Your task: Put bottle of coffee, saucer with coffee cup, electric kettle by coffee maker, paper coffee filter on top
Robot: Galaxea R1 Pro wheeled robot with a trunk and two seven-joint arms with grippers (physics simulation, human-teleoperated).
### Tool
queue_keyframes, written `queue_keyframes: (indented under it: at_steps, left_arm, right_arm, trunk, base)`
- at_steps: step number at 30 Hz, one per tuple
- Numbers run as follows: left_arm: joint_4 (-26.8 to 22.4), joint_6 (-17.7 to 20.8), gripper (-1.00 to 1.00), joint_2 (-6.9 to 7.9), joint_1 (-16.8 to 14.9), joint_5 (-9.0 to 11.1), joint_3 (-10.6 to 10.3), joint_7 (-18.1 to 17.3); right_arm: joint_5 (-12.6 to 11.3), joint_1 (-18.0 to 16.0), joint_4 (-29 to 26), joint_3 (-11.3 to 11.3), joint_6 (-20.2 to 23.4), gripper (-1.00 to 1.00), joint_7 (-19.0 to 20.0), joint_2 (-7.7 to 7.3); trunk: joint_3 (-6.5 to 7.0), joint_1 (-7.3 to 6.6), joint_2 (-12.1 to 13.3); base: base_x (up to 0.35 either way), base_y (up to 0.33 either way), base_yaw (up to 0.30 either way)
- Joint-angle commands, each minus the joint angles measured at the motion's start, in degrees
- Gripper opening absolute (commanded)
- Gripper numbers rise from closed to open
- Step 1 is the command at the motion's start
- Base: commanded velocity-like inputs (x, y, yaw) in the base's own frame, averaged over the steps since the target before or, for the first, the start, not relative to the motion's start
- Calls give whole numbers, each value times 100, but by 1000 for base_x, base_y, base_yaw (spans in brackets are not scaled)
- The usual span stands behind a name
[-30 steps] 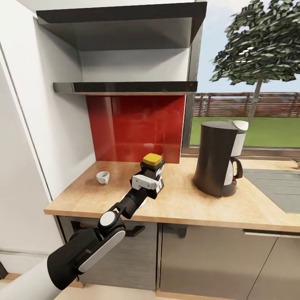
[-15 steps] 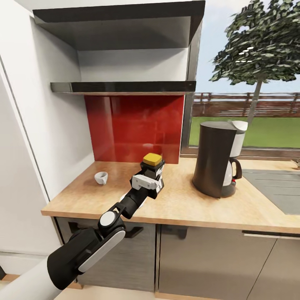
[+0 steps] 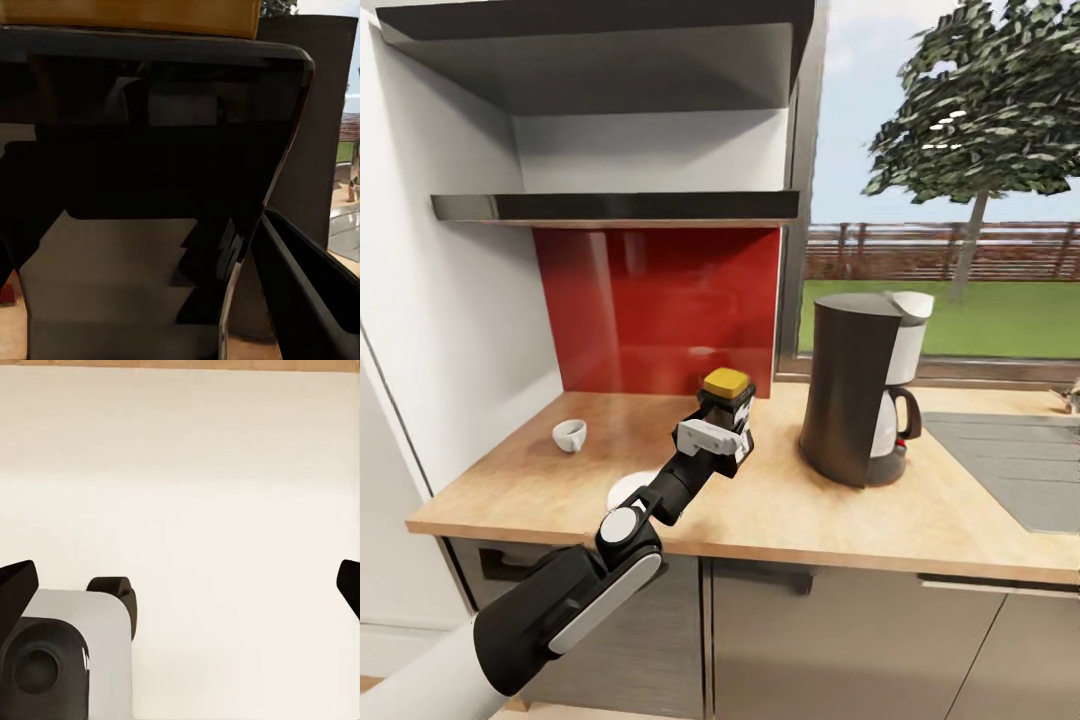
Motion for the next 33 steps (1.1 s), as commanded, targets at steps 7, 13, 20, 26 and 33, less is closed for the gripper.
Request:
queue_keyframes:
  at_steps: [7, 13, 20, 26, 33]
  left_arm:
    - [10, 25, -100, 0, -8, 18, -16, 65]
    - [122, 15, -100, -20, -4, 23, -24, 118]
    - [403, -219, -100, -89, -7, 34, -49, 124]
    - [603, -380, -100, -233, -5, 35, -65, 124]
    - [1200, -439, -100, -791, -3, 28, -68, 130]
  right_arm:
    - [-37, 0, 11, -18, -6, 100, 59, 1]
    - [79, 39, 27, 9, -10, 100, 58, 25]
    - [1652, 54, 207, 6, -8, 100, 50, 78]
    - [1905, 55, 247, 3, -5, 100, 42, 86]
    - [1936, 55, 249, -3, -5, 100, 40, 88]
  trunk:
    - [-7, 2, -4]
    - [-7, 2, -4]
    - [-7, 2, -4]
    - [-7, 2, -4]
    - [-7, 2, -4]
  base:
    - [105, -140, 0]
    - [144, -78, 0]
    - [55, -17, 0]
    - [111, -1, 0]
    - [13, 0, 0]
